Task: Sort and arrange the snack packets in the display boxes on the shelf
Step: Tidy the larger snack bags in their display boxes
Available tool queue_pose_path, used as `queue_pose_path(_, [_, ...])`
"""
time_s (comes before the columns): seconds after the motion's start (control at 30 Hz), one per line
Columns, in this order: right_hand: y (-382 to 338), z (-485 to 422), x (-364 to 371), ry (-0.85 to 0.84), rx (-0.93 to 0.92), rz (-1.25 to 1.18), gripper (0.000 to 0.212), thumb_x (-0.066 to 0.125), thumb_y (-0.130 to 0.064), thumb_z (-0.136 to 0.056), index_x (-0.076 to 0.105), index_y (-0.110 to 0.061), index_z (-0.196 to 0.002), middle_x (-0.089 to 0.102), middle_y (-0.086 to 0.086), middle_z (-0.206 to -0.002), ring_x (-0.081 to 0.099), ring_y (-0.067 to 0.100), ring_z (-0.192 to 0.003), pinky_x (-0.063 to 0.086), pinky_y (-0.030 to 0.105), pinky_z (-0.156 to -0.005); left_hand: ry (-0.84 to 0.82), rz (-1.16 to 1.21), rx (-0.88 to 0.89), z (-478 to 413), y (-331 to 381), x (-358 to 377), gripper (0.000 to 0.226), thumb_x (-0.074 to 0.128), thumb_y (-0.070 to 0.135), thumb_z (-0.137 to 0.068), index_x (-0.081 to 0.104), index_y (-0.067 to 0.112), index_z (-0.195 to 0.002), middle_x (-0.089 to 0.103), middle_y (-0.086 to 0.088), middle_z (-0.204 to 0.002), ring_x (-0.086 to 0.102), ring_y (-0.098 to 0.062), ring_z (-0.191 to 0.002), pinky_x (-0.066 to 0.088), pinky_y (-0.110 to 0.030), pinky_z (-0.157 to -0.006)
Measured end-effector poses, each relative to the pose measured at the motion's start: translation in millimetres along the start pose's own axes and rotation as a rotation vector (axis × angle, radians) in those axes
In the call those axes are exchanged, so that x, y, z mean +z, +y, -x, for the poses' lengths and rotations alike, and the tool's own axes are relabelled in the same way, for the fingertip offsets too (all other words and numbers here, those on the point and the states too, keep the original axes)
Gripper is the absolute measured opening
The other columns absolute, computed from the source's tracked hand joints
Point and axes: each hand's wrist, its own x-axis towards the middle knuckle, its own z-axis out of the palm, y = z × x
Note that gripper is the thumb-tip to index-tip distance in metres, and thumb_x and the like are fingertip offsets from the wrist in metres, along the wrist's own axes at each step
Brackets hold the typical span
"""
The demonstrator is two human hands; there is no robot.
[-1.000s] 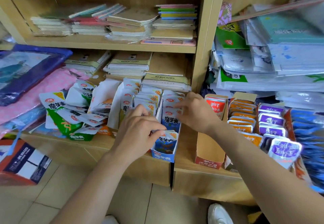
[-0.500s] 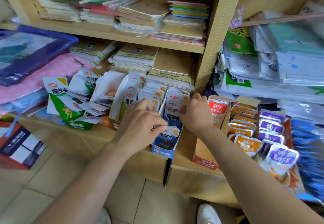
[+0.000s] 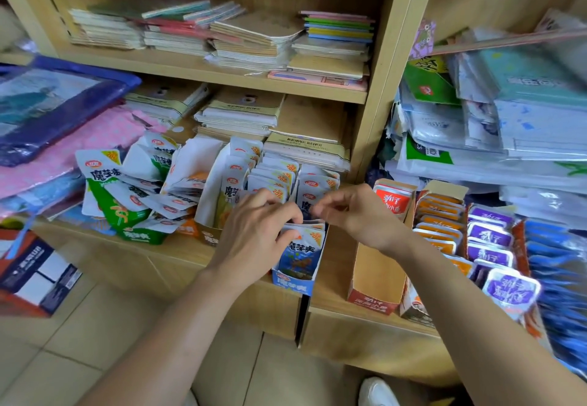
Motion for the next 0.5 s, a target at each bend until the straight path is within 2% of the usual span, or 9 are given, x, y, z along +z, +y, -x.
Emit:
queue_pose_path(0.07, [9,-6,2,0.150,-0.035,0.276,0.020,0.068,-0.019,-0.094,0.074,-0.009,-0.110,0.068,-0.002,-0.086,0.062,0.013,-0.080,0.051,0.027,-0.072,-0.024,-0.003,-0.015,-2,1,1,0.030,0.084,0.030,-0.076,0.064,0.030,-0.099,0.057,0.006,-0.094,0.056,-0.018,-0.085,0.041,-0.029,-0.078])
queue_pose_path(0.13, [15,-11,10,0.238,-0.037,0.553,0.029,0.067,-0.019,-0.092,0.070,-0.010,-0.119,0.063,0.008,-0.095,0.057,0.026,-0.091,0.051,0.038,-0.077,-0.042,0.012,-0.024,-3,-1,3,0.033,0.081,0.034,-0.080,0.063,0.032,-0.107,0.062,0.010,-0.095,0.057,-0.015,-0.088,0.044,-0.032,-0.081])
queue_pose_path(0.2, [15,-13,19,0.222,0.015,0.664,0.038,0.067,-0.023,-0.092,0.064,-0.013,-0.128,0.056,0.013,-0.113,0.051,0.031,-0.107,0.048,0.039,-0.088,-0.031,0.012,-0.016,-4,-2,4,0.032,0.081,0.032,-0.080,0.070,0.031,-0.110,0.064,0.009,-0.092,0.056,-0.015,-0.087,0.043,-0.033,-0.079])
queue_pose_path(0.27, [13,-15,24,0.219,0.054,0.669,0.043,0.066,-0.024,-0.092,0.060,-0.014,-0.133,0.051,0.013,-0.123,0.047,0.031,-0.115,0.046,0.038,-0.095,-0.009,-0.010,0.023,-5,-3,5,0.026,0.084,0.027,-0.078,0.076,0.027,-0.103,0.066,0.008,-0.083,0.054,-0.015,-0.084,0.040,-0.034,-0.077])
queue_pose_path(0.33, [15,-17,23,0.252,0.062,0.641,0.038,0.068,-0.022,-0.091,0.064,-0.015,-0.129,0.050,0.012,-0.121,0.046,0.030,-0.114,0.045,0.035,-0.094,0.004,-0.016,0.043,-6,-3,6,0.022,0.084,0.025,-0.077,0.078,0.026,-0.099,0.069,0.009,-0.080,0.053,-0.013,-0.084,0.036,-0.032,-0.077])
queue_pose_path(0.43, [19,-20,17,0.287,0.073,0.605,0.017,0.073,-0.023,-0.089,0.072,-0.017,-0.105,0.049,0.007,-0.106,0.050,0.027,-0.103,0.043,0.029,-0.081,-0.001,0.001,0.052,-7,-4,6,0.019,0.083,0.026,-0.078,0.078,0.026,-0.097,0.071,0.011,-0.079,0.051,-0.012,-0.084,0.028,-0.027,-0.077])
queue_pose_path(0.5, [19,-20,15,0.306,0.095,0.575,0.010,0.073,-0.020,-0.088,0.073,-0.015,-0.097,0.055,0.007,-0.103,0.055,0.026,-0.098,0.045,0.029,-0.075,-0.013,0.025,0.037,-8,-4,7,0.016,0.083,0.025,-0.078,0.079,0.027,-0.094,0.069,0.012,-0.076,0.050,-0.010,-0.083,0.028,-0.027,-0.075])
